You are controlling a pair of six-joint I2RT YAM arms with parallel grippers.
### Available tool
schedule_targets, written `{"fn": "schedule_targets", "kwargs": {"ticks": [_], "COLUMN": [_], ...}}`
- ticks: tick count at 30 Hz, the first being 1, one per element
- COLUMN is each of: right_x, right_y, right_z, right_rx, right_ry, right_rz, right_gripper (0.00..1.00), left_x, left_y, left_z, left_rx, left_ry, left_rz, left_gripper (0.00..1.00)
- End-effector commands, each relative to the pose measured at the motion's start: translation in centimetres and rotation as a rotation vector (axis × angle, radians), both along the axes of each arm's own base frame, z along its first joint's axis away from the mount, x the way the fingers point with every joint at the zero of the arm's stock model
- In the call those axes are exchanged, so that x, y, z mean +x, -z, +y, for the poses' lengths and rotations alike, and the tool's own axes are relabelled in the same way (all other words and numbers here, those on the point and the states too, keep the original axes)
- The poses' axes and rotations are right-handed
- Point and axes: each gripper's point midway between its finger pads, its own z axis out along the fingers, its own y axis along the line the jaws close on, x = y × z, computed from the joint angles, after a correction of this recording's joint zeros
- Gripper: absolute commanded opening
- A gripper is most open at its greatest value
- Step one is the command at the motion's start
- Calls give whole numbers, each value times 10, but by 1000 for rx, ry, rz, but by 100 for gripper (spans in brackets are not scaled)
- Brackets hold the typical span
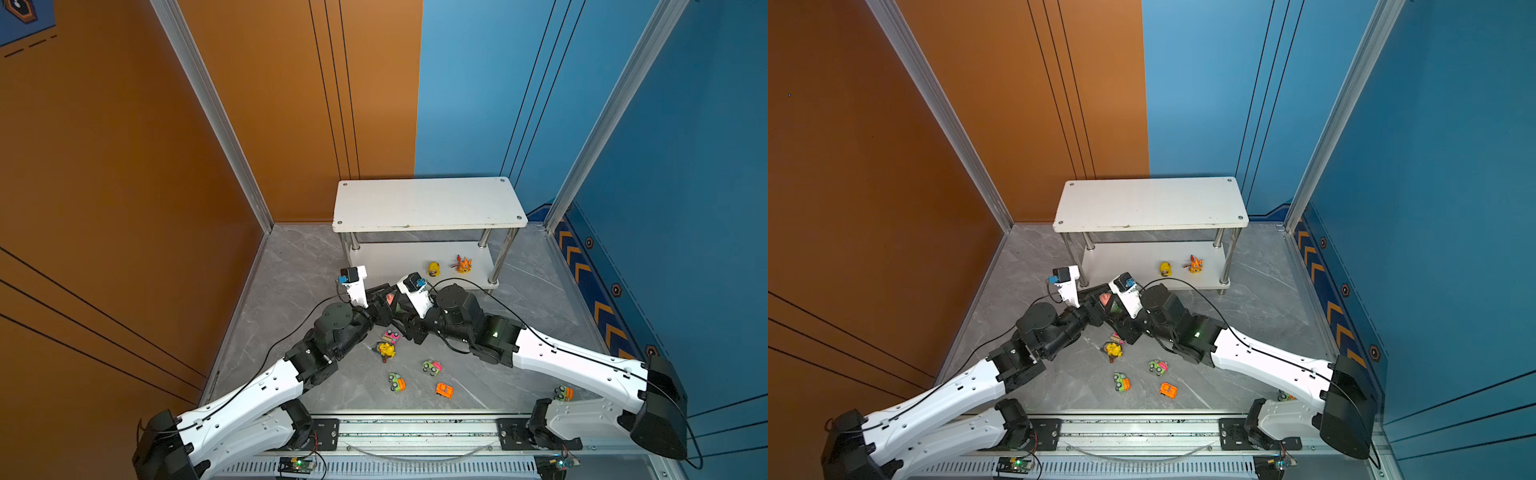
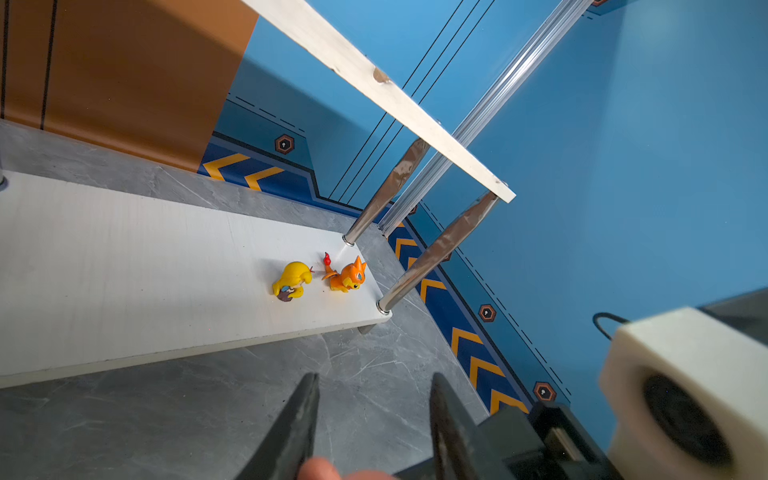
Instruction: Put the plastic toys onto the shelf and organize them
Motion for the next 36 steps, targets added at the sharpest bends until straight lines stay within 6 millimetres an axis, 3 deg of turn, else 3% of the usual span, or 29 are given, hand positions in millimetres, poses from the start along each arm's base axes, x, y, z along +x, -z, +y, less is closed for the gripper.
{"fn": "schedule_targets", "kwargs": {"ticks": [1,7,15,19,23,29,31,32,35,36], "right_x": [9,5,9,17,25,22,15,22,16,14], "right_y": [-30,-36,-25,-23,-25,-35,-41,-44,-55,-59], "right_z": [8,4,-8,-20,-30,-43,-41,-48,-48,-47], "right_rx": [156,186,223,294,380,441,457,470,499,506], "right_ry": [7,-19,-13,-5,-14,-75,-117,-109,-158,-173], "right_rz": [-24,-10,57,115,171,215,228,229,234,236], "right_gripper": [38,20,13,11,10,10,10,9,8,3], "left_x": [-8,-8,-9,-7,-2,0,-7,-13,-29,-34], "left_y": [-4,-3,-7,-9,-5,8,7,5,-4,-7], "left_z": [-13,-13,-10,-5,0,22,18,12,0,-2], "left_rx": [-50,-65,-147,-206,-264,-338,-342,-344,-366,-376], "left_ry": [82,87,97,99,105,92,144,190,308,336], "left_rz": [17,30,23,18,27,33,18,10,-25,-39], "left_gripper": [0,1,57,73,80,85,85,85,94,95]}}
